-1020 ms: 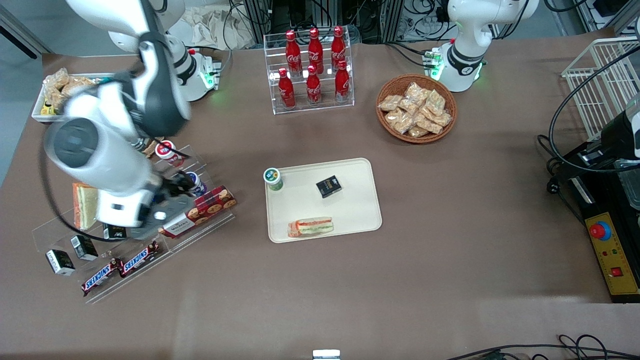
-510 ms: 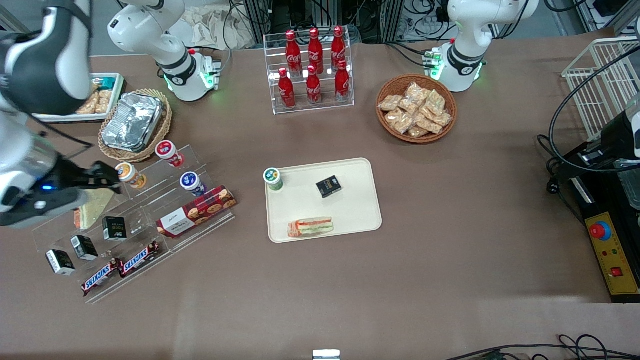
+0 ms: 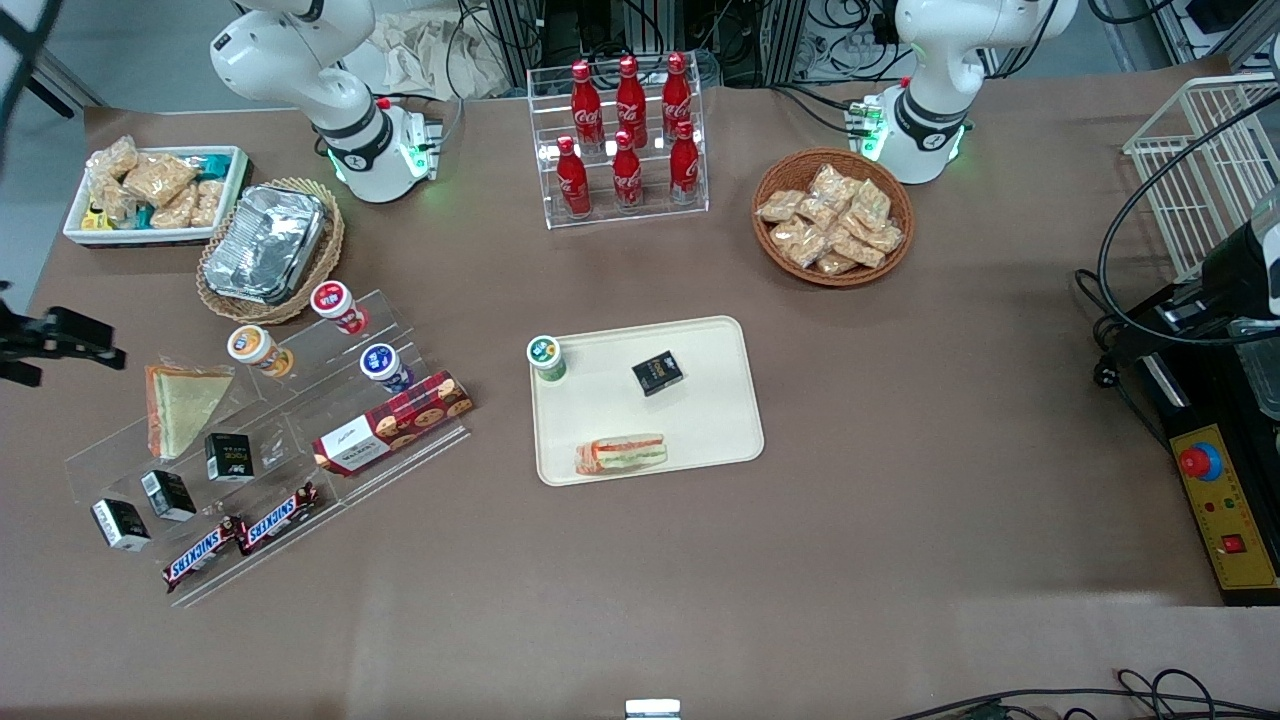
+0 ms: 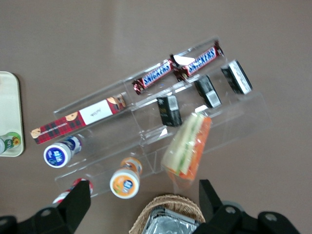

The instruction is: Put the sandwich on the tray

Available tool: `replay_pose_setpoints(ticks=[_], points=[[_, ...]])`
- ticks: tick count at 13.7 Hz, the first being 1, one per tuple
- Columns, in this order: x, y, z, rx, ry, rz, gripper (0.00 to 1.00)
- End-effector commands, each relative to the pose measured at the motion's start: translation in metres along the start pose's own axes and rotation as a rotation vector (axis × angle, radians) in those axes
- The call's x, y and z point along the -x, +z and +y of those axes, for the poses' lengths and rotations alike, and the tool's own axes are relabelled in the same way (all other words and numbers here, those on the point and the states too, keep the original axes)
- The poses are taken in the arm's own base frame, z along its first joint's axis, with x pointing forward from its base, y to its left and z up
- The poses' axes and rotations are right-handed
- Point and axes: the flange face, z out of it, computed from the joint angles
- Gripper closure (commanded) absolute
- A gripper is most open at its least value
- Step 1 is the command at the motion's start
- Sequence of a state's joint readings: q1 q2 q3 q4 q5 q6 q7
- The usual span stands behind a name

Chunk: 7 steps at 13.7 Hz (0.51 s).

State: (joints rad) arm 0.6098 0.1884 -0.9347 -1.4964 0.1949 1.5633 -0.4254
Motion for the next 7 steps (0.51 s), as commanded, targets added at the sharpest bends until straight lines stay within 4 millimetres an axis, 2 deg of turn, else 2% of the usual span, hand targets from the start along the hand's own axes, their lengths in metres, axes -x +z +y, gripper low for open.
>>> replay_pose_setpoints(ticks=[1,3,5,7], points=[[0.019,-0.009,0.017,-0.075,0.101,0.001,0.01],[0.029,-0.019,0.01,-0.105,0.229,-0.017,0.01],[0.031,-0.019,0.005,-0.103,0.241,-0.046,0.01],[0.036,-0.029,0.003,-0.111,0.274,-0.028,0.01]])
